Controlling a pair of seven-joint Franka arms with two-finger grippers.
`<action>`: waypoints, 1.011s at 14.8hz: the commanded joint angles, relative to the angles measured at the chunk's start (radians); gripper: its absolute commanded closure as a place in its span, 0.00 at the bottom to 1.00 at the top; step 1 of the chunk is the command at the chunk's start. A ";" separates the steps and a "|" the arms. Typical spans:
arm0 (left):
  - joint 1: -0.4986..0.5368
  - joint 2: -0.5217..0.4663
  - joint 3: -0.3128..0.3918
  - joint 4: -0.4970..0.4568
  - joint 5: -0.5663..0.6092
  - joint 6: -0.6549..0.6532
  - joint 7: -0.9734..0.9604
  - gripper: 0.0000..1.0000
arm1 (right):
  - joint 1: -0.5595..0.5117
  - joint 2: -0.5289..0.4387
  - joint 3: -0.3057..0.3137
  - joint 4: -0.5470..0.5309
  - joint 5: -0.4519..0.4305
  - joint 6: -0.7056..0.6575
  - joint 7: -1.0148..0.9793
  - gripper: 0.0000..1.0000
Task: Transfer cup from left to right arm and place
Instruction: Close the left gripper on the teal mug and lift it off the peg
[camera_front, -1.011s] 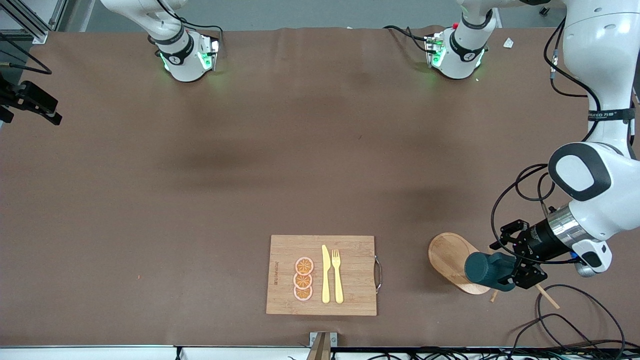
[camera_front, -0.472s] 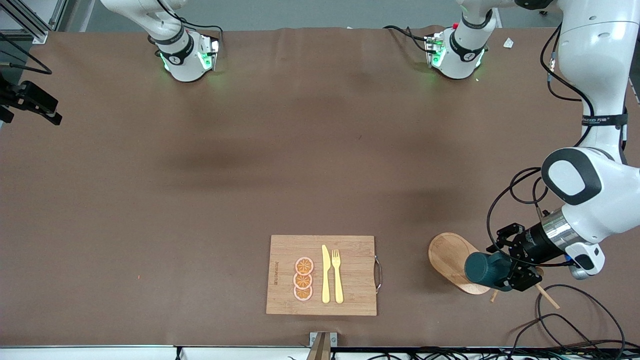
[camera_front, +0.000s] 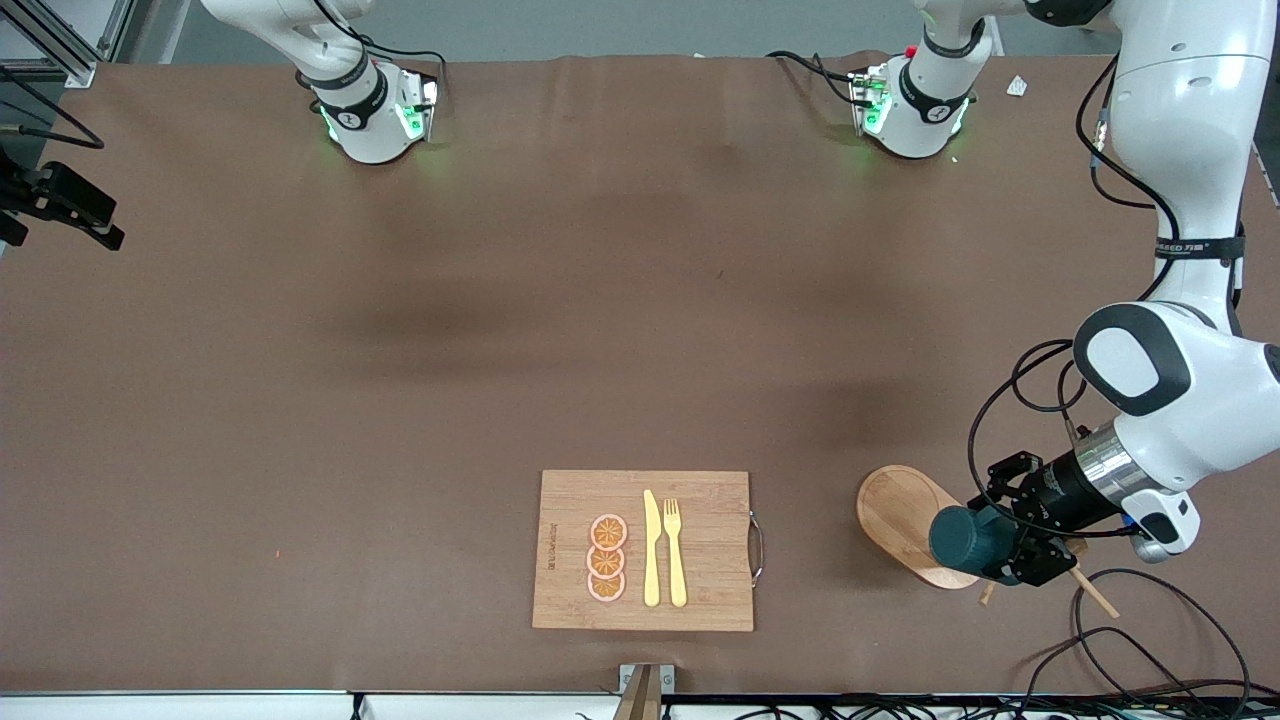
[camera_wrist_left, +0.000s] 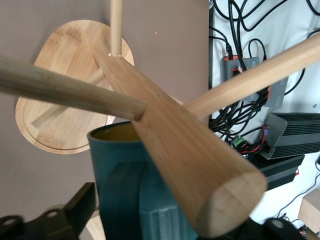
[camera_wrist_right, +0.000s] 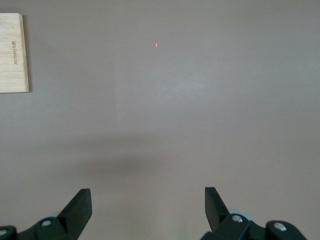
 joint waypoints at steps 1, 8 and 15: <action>0.003 0.014 -0.005 0.020 -0.039 0.008 0.019 0.15 | 0.000 -0.025 0.006 -0.028 -0.010 0.015 -0.004 0.00; 0.004 0.000 -0.005 0.018 -0.039 0.006 0.005 0.25 | 0.000 -0.023 0.004 -0.028 -0.010 0.015 -0.004 0.00; -0.008 -0.084 -0.036 0.009 -0.025 -0.069 -0.073 0.25 | 0.000 -0.023 0.004 -0.028 -0.010 0.015 -0.004 0.00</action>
